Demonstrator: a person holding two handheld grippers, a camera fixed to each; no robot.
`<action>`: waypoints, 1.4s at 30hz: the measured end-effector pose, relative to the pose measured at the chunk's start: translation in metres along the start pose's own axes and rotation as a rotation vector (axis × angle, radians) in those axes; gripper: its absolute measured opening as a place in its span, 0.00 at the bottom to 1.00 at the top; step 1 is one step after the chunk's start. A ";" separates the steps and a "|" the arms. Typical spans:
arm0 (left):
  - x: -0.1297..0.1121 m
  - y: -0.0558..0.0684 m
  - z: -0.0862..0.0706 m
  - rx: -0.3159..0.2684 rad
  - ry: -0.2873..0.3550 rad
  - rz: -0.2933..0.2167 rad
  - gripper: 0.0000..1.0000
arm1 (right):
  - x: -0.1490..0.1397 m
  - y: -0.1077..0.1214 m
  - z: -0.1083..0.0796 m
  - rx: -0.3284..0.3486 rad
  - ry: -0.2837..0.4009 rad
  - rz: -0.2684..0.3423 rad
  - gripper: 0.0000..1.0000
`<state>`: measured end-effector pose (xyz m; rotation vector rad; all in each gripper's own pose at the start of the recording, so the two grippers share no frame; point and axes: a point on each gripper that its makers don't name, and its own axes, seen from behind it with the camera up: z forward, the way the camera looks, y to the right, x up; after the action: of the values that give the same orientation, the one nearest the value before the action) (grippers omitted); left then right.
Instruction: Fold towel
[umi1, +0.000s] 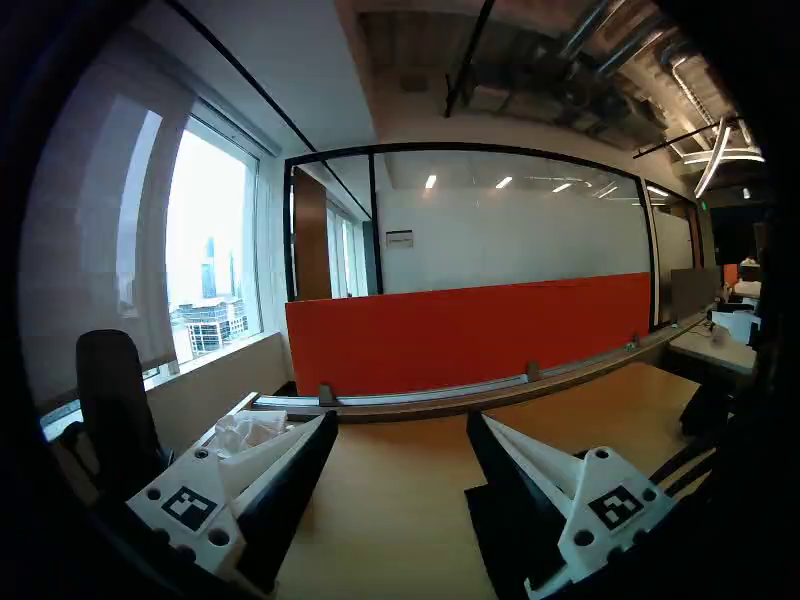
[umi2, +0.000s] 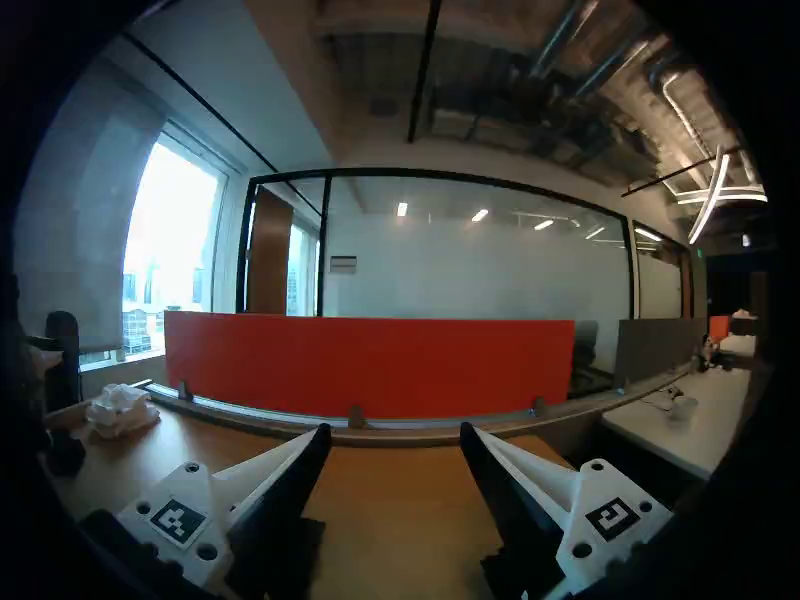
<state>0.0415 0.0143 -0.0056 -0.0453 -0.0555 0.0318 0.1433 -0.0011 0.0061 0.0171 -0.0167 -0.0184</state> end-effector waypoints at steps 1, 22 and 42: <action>0.002 0.001 0.000 -0.006 -0.003 0.003 0.96 | 0.001 -0.002 0.000 0.006 -0.006 -0.002 0.99; -0.019 0.045 0.002 -0.285 -0.136 0.050 0.96 | -0.032 -0.075 -0.010 0.361 -0.206 -0.176 1.00; -0.065 0.084 -0.006 -0.461 -0.249 0.115 0.96 | -0.075 -0.115 -0.034 0.581 -0.371 -0.237 1.00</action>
<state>-0.0253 0.0959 -0.0190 -0.5053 -0.3085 0.1392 0.0665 -0.1145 -0.0315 0.5970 -0.3909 -0.2532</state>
